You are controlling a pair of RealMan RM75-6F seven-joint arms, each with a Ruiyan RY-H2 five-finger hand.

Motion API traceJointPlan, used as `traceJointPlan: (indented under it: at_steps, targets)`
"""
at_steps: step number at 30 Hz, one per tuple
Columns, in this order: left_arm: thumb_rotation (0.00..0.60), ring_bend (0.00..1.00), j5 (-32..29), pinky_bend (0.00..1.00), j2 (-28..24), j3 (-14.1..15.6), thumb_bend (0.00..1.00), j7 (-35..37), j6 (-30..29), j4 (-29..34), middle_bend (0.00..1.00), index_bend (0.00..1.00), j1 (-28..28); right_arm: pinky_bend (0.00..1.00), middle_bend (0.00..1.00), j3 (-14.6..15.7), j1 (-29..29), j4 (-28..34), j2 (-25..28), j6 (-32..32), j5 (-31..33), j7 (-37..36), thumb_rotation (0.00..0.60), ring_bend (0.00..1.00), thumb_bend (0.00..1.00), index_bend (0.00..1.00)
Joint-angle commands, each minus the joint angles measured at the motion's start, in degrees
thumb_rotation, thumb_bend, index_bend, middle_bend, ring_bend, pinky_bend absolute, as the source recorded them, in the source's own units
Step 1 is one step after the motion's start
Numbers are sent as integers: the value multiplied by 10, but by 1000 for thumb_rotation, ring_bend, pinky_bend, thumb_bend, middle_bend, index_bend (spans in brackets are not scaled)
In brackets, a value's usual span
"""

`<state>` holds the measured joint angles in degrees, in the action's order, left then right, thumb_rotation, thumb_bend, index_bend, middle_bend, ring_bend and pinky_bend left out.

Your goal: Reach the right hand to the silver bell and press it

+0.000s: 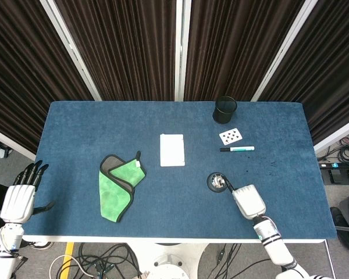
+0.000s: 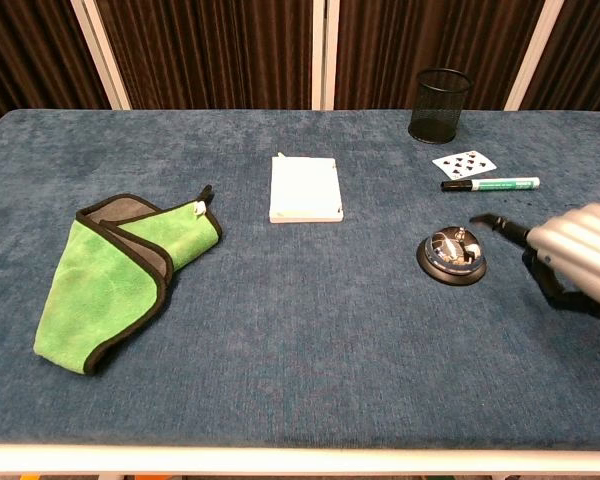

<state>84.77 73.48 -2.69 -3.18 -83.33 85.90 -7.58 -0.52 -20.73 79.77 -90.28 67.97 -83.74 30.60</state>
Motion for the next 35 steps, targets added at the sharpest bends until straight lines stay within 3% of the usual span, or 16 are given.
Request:
traceJointPlan:
  at_steps: [1,7,12,14,15,17,19,20,24,35]
  targets:
    - [600,0,2,157,-1,1,27,-3,-2,2,11,98,0,736,874,-8,12,27,30,58,-38,-39,600,797,1000,0]
    - [600,0,3,158,-1,1,27,-9,-2,8,11,98,0,736,874,-19,39,47,84,152,-81,-112,600,797,1000,0]
    - [600,0,5,158,1,1,27,-18,0,13,11,98,-2,735,871,-30,67,13,111,229,-101,-190,600,790,1000,0]
    - [600,0,6,158,2,2,26,-21,0,16,11,98,-3,702,814,-29,77,-4,126,237,-97,-215,600,734,960,0]
    - [600,0,7,157,3,2,26,-23,0,17,11,98,-3,640,723,-27,81,-8,134,232,-91,-222,600,650,864,0]
    - [600,0,7,158,4,2,26,-25,0,18,11,99,-4,363,385,-14,87,1,167,190,-62,-221,600,320,498,0]
    - [600,0,7,158,4,2,26,-27,-1,20,11,99,-3,100,109,-12,92,41,202,142,-15,-220,600,67,230,0]
    - [600,0,7,158,4,2,27,-28,-1,21,11,99,-3,9,21,-15,93,54,212,134,-1,-227,600,0,119,0]
    - [600,0,6,157,4,1,26,-31,-1,23,11,98,-3,0,0,-29,107,54,216,152,15,-262,600,0,1,0]
    - [600,0,3,157,0,-3,27,-44,3,35,11,99,-9,0,0,-39,116,54,218,164,12,-256,600,0,0,0]
